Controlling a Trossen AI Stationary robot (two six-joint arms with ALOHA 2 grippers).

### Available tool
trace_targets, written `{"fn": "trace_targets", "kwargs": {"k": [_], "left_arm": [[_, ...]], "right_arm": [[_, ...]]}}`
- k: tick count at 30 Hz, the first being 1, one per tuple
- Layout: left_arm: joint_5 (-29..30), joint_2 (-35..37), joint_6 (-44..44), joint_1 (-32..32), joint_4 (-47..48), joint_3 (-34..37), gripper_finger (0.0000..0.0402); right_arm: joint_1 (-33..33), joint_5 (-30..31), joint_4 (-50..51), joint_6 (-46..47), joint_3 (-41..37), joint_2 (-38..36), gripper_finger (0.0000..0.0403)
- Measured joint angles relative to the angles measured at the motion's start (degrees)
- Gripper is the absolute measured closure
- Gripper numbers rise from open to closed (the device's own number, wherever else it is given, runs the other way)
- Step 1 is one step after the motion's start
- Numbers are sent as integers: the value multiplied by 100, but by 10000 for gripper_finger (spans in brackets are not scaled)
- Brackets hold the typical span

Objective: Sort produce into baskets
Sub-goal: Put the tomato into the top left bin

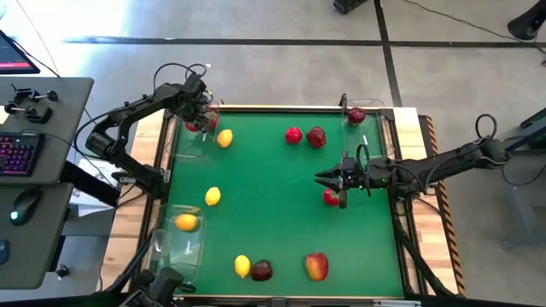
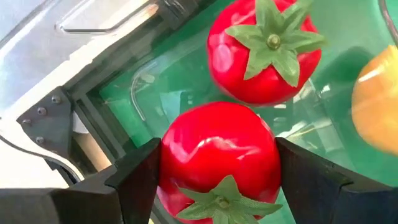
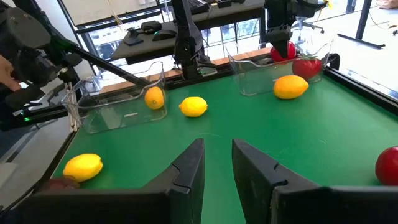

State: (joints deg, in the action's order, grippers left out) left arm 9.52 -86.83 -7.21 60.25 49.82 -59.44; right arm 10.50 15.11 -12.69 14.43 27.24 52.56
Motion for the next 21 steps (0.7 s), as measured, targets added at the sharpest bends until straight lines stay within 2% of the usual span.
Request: {"fn": "trace_targets", "kwargs": {"k": [11,21], "left_arm": [[2,0,-914,0,-28,0,133],[2,4,-943,2,-72,0,133]], "right_arm": [[0,-2,2,-41,0,0,332],[-1,-2,1,-58,0,0,332]]}}
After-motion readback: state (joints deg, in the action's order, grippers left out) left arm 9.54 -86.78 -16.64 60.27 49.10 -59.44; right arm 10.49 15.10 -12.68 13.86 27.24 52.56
